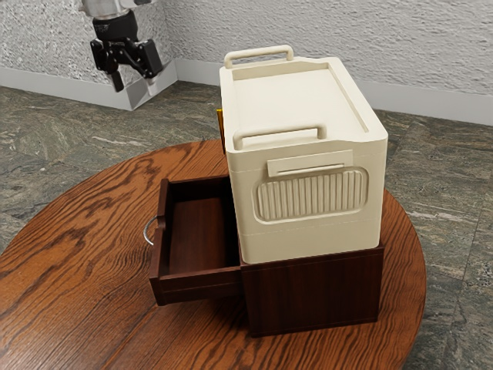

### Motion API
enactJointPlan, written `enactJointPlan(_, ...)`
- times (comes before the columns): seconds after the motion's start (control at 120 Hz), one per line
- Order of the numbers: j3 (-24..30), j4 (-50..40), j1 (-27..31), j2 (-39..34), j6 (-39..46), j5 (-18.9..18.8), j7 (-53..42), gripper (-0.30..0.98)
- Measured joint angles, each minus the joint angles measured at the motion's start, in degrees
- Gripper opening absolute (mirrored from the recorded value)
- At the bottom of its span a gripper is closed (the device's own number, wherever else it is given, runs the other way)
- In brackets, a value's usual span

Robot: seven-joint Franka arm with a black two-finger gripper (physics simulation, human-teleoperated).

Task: Push the drawer handle with one arm to close the drawer

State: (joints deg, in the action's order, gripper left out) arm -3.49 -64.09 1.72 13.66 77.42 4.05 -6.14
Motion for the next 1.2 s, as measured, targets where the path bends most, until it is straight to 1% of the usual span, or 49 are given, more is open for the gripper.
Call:
enactJointPlan(0.383,0.13,0.23,0.17,-0.10,-0.45,0.08,-1.29,0.69)
enactJointPlan(0.45,0.32,2.89,0.03,-3.42,-0.48,0.10,-3.12,0.69)
enactJointPlan(0.55,0.75,5.78,-0.31,-7.20,0.13,0.11,-8.78,0.69)
enactJointPlan(0.592,1.71,6.05,-1.05,-7.48,0.42,-2.08,-11.36,0.69)
enactJointPlan(0.65,2.30,6.17,-4.63,-7.71,0.68,-5.56,-14.75,0.69)
enactJointPlan(0.7,2.32,5.36,-6.68,-7.89,0.73,-7.11,-17.68,0.68)
enactJointPlan(0.75,2.32,0.96,-6.58,-9.19,0.96,-7.96,-20.53,0.68)
enactJointPlan(0.825,2.28,-16.97,-5.14,-17.41,4.46,-9.01,-24.68,0.68)
enactJointPlan(0.892,2.41,-29.64,-3.44,-22.89,8.52,-9.86,-28.30,0.68)
enactJointPlan(0.942,2.49,-37.68,-2.04,-25.36,12.39,-10.32,-30.94,0.64)
enactJointPlan(0.983,2.30,-42.52,-1.52,-26.24,15.82,-10.58,-33.10,0.58)
enactJointPlan(1.033,2.14,-46.41,-1.31,-26.64,19.77,-10.81,-35.61,0.47)
enactJointPlan(1.125,1.83,-51.28,-1.16,-26.51,26.60,-11.04,-40.17,0.27)
enactJointPlan(1.2,1.49,-54.82,-0.78,-26.02,32.14,-10.99,-43.71,0.14)
